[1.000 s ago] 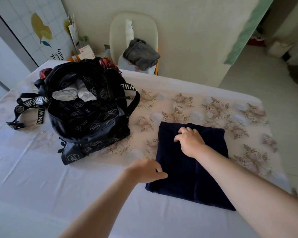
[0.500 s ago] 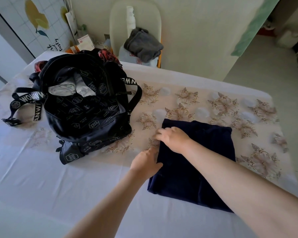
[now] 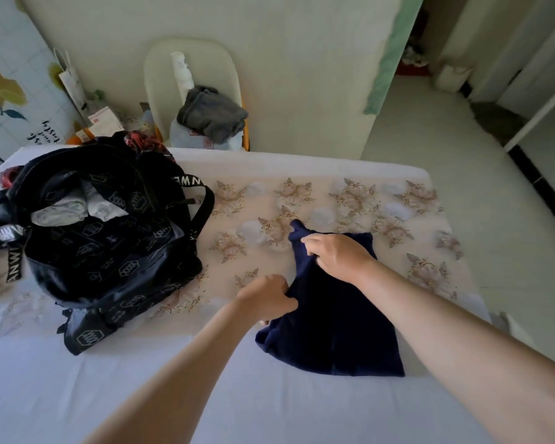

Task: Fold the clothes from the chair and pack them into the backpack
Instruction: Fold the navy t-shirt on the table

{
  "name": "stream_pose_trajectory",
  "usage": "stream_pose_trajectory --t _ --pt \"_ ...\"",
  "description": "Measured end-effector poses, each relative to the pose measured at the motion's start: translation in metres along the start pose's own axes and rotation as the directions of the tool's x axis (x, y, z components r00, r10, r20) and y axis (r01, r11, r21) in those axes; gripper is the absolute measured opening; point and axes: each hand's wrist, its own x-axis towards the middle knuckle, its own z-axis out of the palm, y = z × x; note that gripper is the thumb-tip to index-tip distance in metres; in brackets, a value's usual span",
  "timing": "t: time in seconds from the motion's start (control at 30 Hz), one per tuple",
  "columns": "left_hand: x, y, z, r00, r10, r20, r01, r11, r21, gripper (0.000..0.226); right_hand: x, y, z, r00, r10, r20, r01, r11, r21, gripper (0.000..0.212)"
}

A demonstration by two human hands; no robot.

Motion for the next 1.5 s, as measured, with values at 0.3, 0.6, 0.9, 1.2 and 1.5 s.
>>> stream_pose_trajectory --t 0.3,0.6,0.9,1.2,1.5 --pt "-0.002 0.103 0.059 0.934 0.179 0.308 0.083 0.731 -0.677 0.007 -0.112 0.078 0.016 0.897 0.442 -0.015 -0.440 0.888 -0.136 0.061" --pt "0.020 0.039 0.107 0.938 0.336 0.083 -0.338 0.839 0.427 0.074 -0.161 0.032 0.074 0.883 0.457 -0.111 -0.458 0.889 0.018 0.052" --pt "0.061 0.066 0.073 0.783 0.549 -0.293 -0.369 0.789 0.492 0.043 -0.143 0.024 0.073 0.693 0.705 -0.153 -0.637 0.697 0.329 0.053" --pt "0.154 0.069 0.027 0.952 0.303 0.041 -0.261 0.733 0.629 0.060 -0.122 0.048 0.079 0.814 0.580 0.010 -0.562 0.784 0.263 0.066" --pt "0.145 0.060 0.045 0.922 0.342 -0.183 -0.171 0.782 0.599 0.067 -0.135 0.043 0.083 0.672 0.684 -0.284 -0.689 0.718 0.102 0.062"
